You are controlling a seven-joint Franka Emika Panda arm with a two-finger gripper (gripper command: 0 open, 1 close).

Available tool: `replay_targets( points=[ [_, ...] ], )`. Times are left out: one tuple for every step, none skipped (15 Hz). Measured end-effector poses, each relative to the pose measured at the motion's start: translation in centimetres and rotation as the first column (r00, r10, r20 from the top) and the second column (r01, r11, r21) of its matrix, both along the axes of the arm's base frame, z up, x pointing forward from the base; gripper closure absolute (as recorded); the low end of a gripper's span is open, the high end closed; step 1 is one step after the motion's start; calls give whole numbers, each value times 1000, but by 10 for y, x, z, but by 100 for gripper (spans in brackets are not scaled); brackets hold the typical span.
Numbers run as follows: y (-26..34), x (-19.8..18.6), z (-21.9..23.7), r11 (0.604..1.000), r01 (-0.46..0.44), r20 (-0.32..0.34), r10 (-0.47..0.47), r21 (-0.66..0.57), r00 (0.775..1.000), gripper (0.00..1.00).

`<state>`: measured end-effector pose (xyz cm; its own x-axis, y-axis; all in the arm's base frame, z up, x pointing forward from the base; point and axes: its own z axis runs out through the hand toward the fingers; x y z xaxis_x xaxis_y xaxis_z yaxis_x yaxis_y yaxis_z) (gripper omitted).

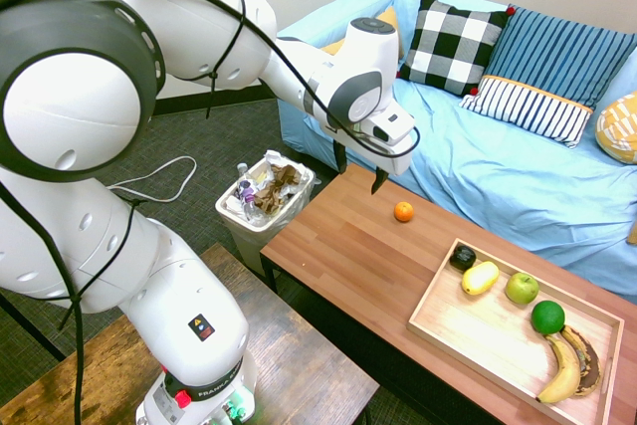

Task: Put the tangerine in the tray

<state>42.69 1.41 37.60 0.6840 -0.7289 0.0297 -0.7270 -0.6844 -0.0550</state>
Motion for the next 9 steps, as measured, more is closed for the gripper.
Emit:
replay_targets(
  points=[
    [0,0,-1,1000,-1,-3,1,-1,1000,0],
    [0,1,-2,1000,-3,-8,3,-3,1000,0],
    [2,5,-4,1000,6,-3,-6,-7,1000,0],
    [6,13,-8,1000,23,11,-23,-12,1000,0],
    [12,25,-16,999,41,28,-40,-22,999,0],
    [17,39,-27,998,62,40,-61,-32,997,0],
    [19,55,-38,996,82,45,-81,-38,996,0],
    [18,71,-49,994,103,48,-101,-43,994,0],
    [13,88,-60,991,124,43,-122,-46,992,0]
  ],
)
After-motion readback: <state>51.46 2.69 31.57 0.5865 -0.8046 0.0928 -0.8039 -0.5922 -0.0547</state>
